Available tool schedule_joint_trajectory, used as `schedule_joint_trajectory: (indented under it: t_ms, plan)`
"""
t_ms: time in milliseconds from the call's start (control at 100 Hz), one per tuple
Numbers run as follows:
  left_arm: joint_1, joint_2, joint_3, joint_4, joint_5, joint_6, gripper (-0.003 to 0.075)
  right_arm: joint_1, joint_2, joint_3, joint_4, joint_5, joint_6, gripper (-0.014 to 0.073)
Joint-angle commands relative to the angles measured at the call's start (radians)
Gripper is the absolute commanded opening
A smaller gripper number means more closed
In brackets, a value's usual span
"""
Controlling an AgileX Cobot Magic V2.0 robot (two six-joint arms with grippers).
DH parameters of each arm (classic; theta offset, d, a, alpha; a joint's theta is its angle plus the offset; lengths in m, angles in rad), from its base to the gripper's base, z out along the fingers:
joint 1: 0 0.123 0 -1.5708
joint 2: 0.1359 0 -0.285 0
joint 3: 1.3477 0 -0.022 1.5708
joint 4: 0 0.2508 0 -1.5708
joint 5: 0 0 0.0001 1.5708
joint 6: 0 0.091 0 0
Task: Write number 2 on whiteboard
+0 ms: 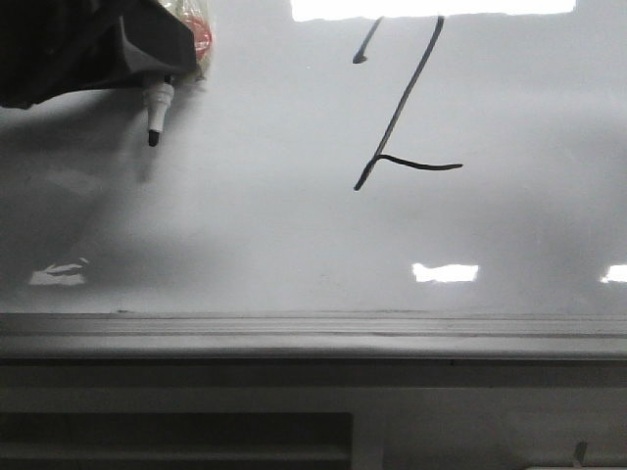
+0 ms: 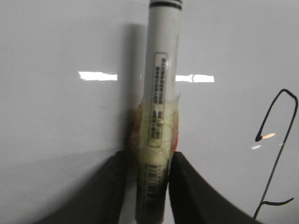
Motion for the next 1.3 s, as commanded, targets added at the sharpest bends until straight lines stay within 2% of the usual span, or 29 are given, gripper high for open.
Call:
schedule_joint_trajectory:
  t_ms: [0, 50, 100, 180, 280, 380, 420, 490, 530, 650, 860, 1110, 1290]
  plan:
    - [-0.004, -0.016, -0.032, 0.027, -0.030, -0.008, 0.0370, -0.006, -0.002, -0.025, 0.028, -0.046, 0.001, 0.0414]
    - [-0.004, -0.026, -0.032, 0.027, -0.023, 0.001, 0.0456, -0.006, -0.002, -0.025, 0.018, -0.046, 0.001, 0.0414]
    - [-0.004, -0.043, -0.032, 0.027, -0.015, 0.009, 0.0504, -0.006, -0.002, -0.025, 0.008, -0.051, 0.001, 0.0414]
    - [-0.004, -0.091, -0.032, 0.027, 0.017, 0.055, 0.0514, -0.006, -0.006, -0.025, -0.007, -0.053, 0.001, 0.0414]
    - [-0.004, -0.184, -0.032, 0.027, 0.091, 0.183, 0.0514, -0.006, -0.022, -0.025, -0.012, -0.061, 0.001, 0.0381]
    - [-0.004, -0.279, -0.032, 0.027, 0.173, 0.313, 0.0508, -0.006, -0.048, -0.025, -0.012, -0.081, 0.001, 0.0252]
    - [-0.004, -0.311, -0.032, 0.027, 0.193, 0.355, 0.0487, -0.006, -0.060, -0.025, -0.012, -0.088, 0.001, 0.0172]
    - [-0.004, -0.368, -0.030, 0.025, 0.215, 0.414, 0.0389, -0.006, -0.079, -0.025, -0.012, -0.092, 0.001, 0.0016]
    - [-0.004, -0.403, -0.028, 0.025, 0.229, 0.439, 0.0302, -0.006, -0.091, -0.025, -0.015, -0.094, 0.001, -0.0078]
    - [-0.004, -0.491, -0.016, 0.027, 0.274, 0.486, -0.0025, -0.006, -0.149, -0.011, -0.020, -0.105, 0.001, -0.0054]
    - [-0.004, -0.655, 0.081, 0.060, 0.379, 0.508, -0.0020, -0.006, -0.371, 0.152, -0.032, -0.118, -0.012, -0.0055]
    - [-0.004, -0.922, 0.260, 0.060, 0.381, 0.506, -0.0020, -0.006, -0.670, 0.387, -0.013, -0.133, -0.009, -0.0055]
    - [-0.004, -1.104, 0.334, 0.051, 0.379, 0.506, -0.0020, -0.004, -0.649, 0.434, 0.033, -0.133, -0.009, -0.0055]
